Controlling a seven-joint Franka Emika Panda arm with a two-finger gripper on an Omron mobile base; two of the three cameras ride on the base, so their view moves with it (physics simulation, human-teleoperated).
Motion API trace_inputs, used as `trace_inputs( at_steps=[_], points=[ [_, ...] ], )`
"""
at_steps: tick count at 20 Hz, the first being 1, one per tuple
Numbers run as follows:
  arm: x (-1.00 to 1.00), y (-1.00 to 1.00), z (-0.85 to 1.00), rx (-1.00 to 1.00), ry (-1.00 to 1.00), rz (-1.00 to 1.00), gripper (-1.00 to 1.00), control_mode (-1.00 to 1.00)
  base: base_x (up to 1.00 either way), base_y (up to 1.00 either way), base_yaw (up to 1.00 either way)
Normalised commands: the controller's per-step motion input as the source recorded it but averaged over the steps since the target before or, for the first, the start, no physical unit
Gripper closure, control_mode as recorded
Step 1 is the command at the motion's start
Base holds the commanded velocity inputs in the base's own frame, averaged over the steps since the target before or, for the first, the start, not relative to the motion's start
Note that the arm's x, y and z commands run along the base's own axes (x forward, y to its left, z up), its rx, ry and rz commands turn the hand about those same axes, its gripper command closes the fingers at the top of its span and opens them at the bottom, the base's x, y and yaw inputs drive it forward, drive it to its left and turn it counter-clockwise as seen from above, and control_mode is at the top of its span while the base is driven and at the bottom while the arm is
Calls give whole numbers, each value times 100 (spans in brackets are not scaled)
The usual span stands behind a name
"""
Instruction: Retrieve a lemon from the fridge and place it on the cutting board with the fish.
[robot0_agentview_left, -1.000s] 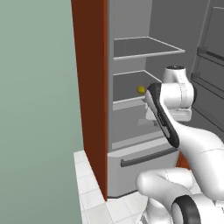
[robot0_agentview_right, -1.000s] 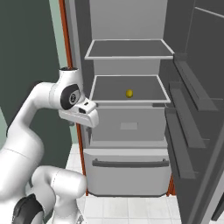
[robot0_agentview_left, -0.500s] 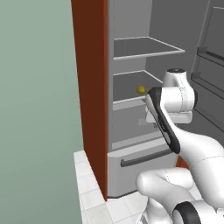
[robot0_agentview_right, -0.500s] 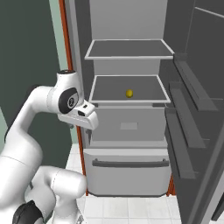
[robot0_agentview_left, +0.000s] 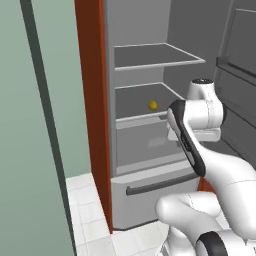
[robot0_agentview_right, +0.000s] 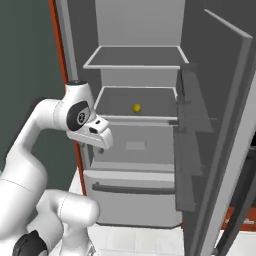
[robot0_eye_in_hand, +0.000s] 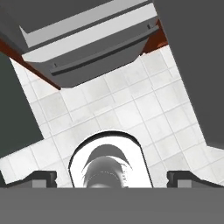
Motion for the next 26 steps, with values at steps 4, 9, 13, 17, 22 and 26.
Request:
trace_inputs(
  at_steps=[4, 9, 13, 17, 22, 26],
  points=[
    [0, 0, 0, 0, 0, 0, -100, 100, 23, -18, 19],
    [0, 0, 0, 0, 0, 0, -100, 100, 56, 0, 18],
    [0, 0, 0, 0, 0, 0, -100, 100, 58, -25, 12],
    [0, 0, 0, 0, 0, 0, -100, 100, 46, -42, 8],
    [0, 0, 0, 0, 0, 0, -100, 100, 31, -55, 6],
    [0, 0, 0, 0, 0, 0, -100, 100, 40, -35, 4]
  ],
)
